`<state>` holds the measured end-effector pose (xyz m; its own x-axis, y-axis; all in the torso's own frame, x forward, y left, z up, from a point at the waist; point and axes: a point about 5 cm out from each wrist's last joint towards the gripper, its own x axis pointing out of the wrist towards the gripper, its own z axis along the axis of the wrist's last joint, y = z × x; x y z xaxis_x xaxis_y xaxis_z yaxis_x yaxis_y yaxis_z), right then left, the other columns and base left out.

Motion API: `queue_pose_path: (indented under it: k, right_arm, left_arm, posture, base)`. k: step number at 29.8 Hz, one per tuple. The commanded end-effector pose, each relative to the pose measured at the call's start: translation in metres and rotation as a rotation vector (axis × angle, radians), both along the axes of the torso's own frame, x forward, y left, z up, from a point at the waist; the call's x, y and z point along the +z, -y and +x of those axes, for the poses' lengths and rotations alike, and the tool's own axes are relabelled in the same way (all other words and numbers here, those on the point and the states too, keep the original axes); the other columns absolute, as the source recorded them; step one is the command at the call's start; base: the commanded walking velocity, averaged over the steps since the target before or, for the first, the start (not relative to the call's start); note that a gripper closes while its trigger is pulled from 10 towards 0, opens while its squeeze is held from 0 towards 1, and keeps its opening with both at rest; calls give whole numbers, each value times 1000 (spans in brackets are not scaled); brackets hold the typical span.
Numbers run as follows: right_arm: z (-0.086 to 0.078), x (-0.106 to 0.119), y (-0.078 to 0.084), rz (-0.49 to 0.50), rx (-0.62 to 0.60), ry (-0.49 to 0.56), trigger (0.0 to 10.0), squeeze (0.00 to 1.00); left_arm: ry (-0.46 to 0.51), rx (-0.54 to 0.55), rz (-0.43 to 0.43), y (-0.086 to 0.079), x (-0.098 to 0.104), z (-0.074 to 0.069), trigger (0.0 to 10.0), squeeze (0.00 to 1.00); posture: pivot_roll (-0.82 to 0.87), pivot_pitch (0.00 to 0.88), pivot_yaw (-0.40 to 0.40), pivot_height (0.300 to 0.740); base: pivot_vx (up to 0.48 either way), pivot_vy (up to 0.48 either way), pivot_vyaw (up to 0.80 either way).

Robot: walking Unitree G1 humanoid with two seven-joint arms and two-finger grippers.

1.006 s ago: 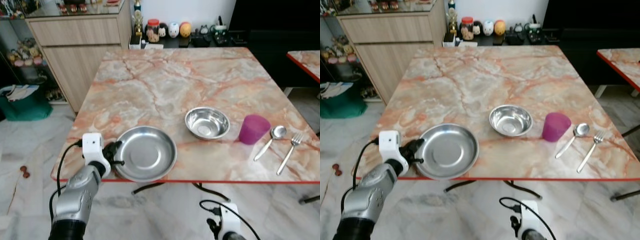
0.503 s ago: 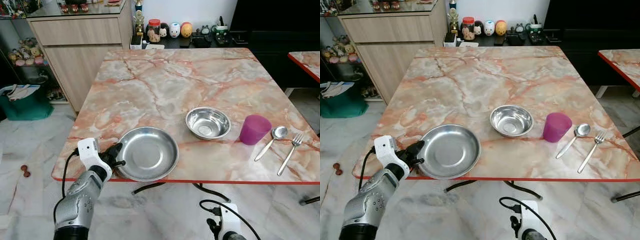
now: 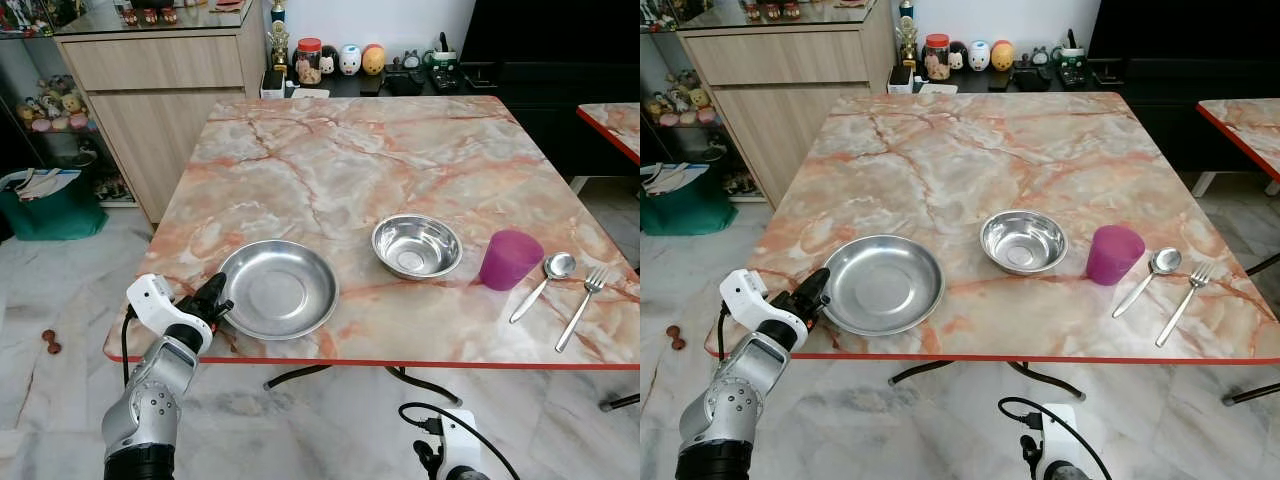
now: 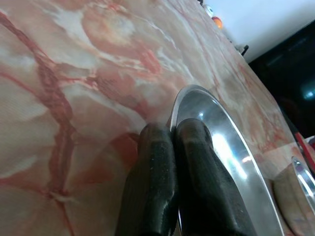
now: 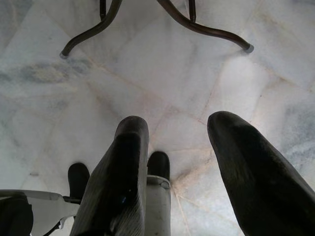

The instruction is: Setting the table

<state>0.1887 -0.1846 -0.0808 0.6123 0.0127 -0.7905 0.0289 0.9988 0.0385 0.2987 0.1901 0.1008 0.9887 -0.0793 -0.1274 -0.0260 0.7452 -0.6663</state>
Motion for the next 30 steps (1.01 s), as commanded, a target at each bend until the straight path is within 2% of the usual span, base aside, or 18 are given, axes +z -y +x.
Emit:
queue_pose_path:
  k: [1,6,12,19,22,23,26,29,30]
  right_arm:
    - [-3,-2,-2,3,8,-13,10000,0]
    - [-1,0,-1,4,11,6,10000,0]
    - [6,6,9,-31,38,57,10000,0]
    - [-9,0,15,-73,95,17,10000,0]
    - [-10,0,15,-70,106,31,10000,0]
    - [-11,-1,18,-117,139,-4,10000,0]
    - [-8,1,19,-96,150,26,10000,0]
    - [-9,1,22,-109,155,14,10000,0]
    - [-15,-1,27,-128,156,-24,10000,0]
  left_arm:
    - [7,-12,-19,0,3,1,10000,0]
    - [8,-34,-7,2,3,-1,10000,0]
    - [-1,-44,13,2,0,-2,10000,0]
    - [-7,-66,60,5,-1,1,10000,0]
    - [-4,-65,65,4,0,2,10000,0]
    - [-14,-74,99,4,-1,1,10000,0]
    - [-19,-79,103,4,-3,0,10000,0]
    - [-21,-83,109,4,-4,0,10000,0]
    - [-24,-88,115,5,-5,1,10000,0]
  posture:
    - [-26,0,4,732]
    - [-24,0,1,732]
    - [-39,0,-6,732]
    - [-41,0,-11,732]
    - [-41,0,-10,732]
    - [-39,0,-11,732]
    - [-48,0,-9,732]
    - [-53,0,-9,732]
    - [-58,0,-10,732]
  base:
    - [0,0,0]
    - [0,0,0]
    - [0,0,0]
    - [0,0,0]
    - [0,0,0]
    - [0,0,0]
    - [0,0,0]
    - [0,0,0]
    - [0,0,0]
